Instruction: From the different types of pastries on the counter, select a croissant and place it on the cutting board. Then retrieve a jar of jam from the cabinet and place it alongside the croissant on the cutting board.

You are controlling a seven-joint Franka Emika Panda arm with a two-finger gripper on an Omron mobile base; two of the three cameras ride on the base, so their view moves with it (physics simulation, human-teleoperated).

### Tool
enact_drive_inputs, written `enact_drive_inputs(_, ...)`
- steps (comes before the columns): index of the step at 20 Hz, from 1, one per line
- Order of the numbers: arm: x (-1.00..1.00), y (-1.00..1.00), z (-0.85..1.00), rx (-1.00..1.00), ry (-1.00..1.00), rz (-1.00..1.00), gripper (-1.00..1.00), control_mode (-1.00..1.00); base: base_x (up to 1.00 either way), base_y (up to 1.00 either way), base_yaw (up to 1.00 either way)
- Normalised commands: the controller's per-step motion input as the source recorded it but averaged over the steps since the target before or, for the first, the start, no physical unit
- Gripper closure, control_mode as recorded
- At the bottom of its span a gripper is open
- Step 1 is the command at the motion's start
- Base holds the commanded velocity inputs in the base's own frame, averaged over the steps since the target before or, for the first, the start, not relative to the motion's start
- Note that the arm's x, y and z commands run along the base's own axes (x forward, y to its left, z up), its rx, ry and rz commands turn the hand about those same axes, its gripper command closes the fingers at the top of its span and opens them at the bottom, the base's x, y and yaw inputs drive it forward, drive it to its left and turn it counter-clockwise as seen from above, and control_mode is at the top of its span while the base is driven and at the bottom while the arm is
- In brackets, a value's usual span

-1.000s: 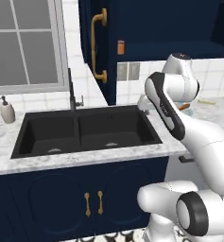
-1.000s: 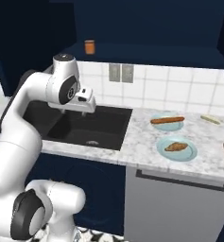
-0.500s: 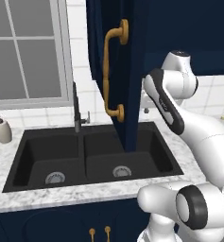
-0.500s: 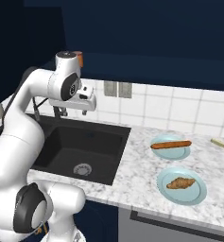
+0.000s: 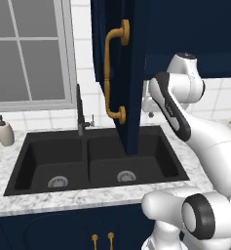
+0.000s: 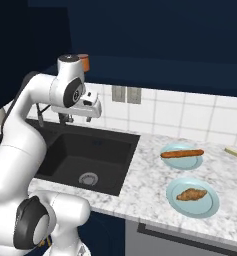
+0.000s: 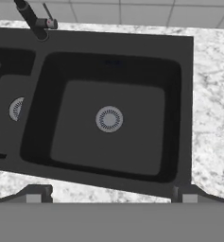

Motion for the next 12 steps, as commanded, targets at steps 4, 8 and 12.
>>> enact_drive_inputs(4,0.00,0.00,0.00,0.00,0.00,0.00,-1.00,1.00,0.16,-0.33,0.04)
enact_drive_inputs(8,0.00,0.00,0.00,0.00,0.00,0.00,-1.00,-1.00,0.00,0.00,0.00)
enact_drive_inputs(12,0.00,0.00,0.00,0.00,0.00,0.00,-1.00,-1.00,0.00,0.00,0.00)
